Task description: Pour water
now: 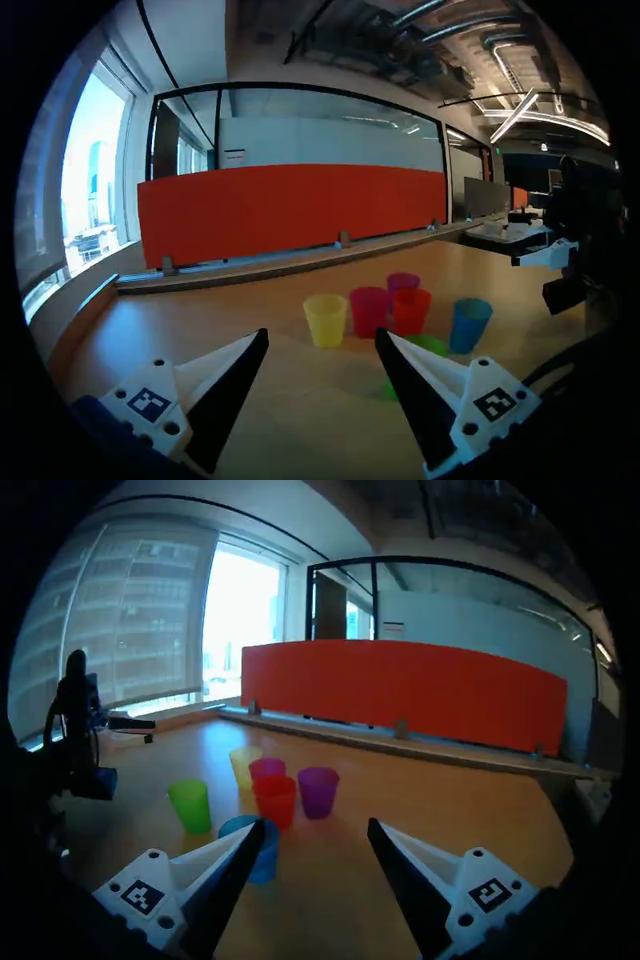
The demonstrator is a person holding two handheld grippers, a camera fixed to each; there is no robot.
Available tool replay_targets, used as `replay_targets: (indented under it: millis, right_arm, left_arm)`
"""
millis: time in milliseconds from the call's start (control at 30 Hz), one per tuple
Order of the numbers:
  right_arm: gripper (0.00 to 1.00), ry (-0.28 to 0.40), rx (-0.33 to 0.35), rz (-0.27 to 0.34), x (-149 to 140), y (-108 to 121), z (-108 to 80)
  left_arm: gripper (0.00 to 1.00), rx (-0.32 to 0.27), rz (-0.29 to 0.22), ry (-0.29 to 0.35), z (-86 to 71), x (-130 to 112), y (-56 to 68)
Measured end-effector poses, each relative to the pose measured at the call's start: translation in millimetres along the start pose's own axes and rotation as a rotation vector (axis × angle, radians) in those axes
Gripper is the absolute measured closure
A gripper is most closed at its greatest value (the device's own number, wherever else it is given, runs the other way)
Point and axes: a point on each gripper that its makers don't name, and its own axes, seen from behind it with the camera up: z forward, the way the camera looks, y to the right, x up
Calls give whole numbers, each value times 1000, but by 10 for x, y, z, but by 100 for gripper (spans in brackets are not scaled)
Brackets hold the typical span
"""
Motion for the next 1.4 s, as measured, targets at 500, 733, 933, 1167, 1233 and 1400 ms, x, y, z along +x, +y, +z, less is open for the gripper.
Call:
replay_targets:
  millis: [500, 733, 933, 1167, 1233, 1400]
  right_arm:
    - [0, -104, 137, -95, -93, -329, -37]
    - [1, -159, 181, -125, -229, -453, -16]
    - [1, -194, 207, -130, -349, -520, 55]
    - [1, -231, 225, -110, -479, -526, 156]
    - [0, -242, 231, -104, -521, -532, 185]
    - [0, -269, 251, -96, -627, -565, 257]
  left_arm:
    - [1, -160, 39, -98, -5, -146, 298]
    - [1, -224, 72, -144, 25, -262, 437]
    - [0, -277, 87, -196, 82, -401, 565]
    - [1, -328, 90, -251, 191, -545, 680]
    - [0, -344, 90, -263, 223, -582, 711]
    - [1, -382, 98, -292, 290, -683, 792]
